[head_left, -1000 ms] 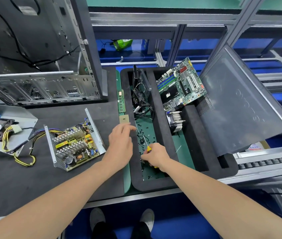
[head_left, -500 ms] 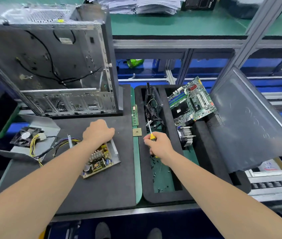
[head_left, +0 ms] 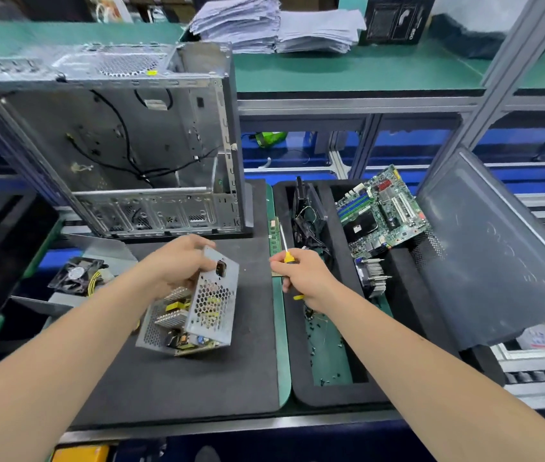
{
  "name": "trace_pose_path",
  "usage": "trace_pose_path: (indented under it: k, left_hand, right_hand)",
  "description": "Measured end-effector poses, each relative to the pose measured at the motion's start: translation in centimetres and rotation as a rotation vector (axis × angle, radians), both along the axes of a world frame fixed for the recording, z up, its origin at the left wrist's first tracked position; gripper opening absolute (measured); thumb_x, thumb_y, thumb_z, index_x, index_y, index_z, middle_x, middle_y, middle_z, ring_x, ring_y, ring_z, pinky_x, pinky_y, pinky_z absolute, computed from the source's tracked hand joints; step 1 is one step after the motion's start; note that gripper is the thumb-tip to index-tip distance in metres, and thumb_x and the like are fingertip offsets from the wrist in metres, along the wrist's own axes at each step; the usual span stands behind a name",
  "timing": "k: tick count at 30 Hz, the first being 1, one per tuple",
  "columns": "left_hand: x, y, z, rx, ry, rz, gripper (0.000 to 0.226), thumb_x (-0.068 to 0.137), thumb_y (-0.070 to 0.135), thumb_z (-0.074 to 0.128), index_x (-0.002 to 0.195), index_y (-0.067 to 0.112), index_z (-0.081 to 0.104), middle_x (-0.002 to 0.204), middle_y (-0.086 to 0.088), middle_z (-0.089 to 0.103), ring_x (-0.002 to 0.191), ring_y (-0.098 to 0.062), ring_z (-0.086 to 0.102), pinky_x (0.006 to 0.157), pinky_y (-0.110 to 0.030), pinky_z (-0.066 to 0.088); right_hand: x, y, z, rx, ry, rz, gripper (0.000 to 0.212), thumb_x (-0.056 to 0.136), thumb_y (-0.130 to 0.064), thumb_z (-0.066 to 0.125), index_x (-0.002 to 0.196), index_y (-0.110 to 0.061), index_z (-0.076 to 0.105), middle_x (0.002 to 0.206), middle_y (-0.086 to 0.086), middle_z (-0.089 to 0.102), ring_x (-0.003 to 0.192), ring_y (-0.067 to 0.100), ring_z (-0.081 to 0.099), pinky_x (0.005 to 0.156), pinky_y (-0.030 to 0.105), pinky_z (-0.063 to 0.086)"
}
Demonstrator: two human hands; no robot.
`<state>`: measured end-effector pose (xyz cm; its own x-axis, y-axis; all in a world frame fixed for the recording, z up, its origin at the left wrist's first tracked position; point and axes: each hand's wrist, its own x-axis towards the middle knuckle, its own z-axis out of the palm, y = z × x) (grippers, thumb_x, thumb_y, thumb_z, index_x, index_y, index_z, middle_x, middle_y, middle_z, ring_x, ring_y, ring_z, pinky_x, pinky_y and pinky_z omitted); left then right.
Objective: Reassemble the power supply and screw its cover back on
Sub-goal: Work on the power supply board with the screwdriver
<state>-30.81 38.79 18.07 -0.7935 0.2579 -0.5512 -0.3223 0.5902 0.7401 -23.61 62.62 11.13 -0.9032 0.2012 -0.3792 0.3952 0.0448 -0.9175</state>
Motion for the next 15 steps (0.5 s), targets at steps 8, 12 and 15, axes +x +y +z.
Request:
trace_pose_path:
  k: [8,12,15]
  left_hand:
    - [0.2,-4.1,0.6,0.318,-0.132,0.047,0.026,0.103,0.002,0.055,0.126,0.01,0.066,0.114,-0.02,0.075,0.1,-0.03,0.071,0.103,-0.054,0.051]
    - [0.5,-4.3,0.1,0.4,-0.166,0.088,0.026,0.104,0.003,0.052,0.127,0.003,0.064,0.12,-0.026,0.072,0.098,-0.033,0.07,0.098,-0.051,0.054]
    - [0.1,-4.8,-0.4,0.438,-0.225,0.135,0.027,0.106,0.008,0.051,0.13,0.001,0.062,0.12,-0.027,0.072,0.094,-0.032,0.072,0.085,-0.044,0.059]
  right_hand:
    - [-3.0,-3.5,4.3,-0.112,0.072,0.134,0.005,0.091,-0.016,0.077,0.095,-0.017,0.077,0.094,0.019,0.074,0.053,0.013,0.056,0.049,0.027,0.034]
    - [-3.8,-5.3,5.4,0.062,0.107,0.224,0.011,0.098,-0.019,0.07,0.102,-0.01,0.073,0.077,0.005,0.069,0.057,0.014,0.057,0.054,0.027,0.04]
    - [-3.8,-6.6,5.3,0.122,0.067,0.248,0.016,0.103,-0.019,0.063,0.105,-0.004,0.067,0.073,0.005,0.059,0.057,0.014,0.055,0.059,0.031,0.042]
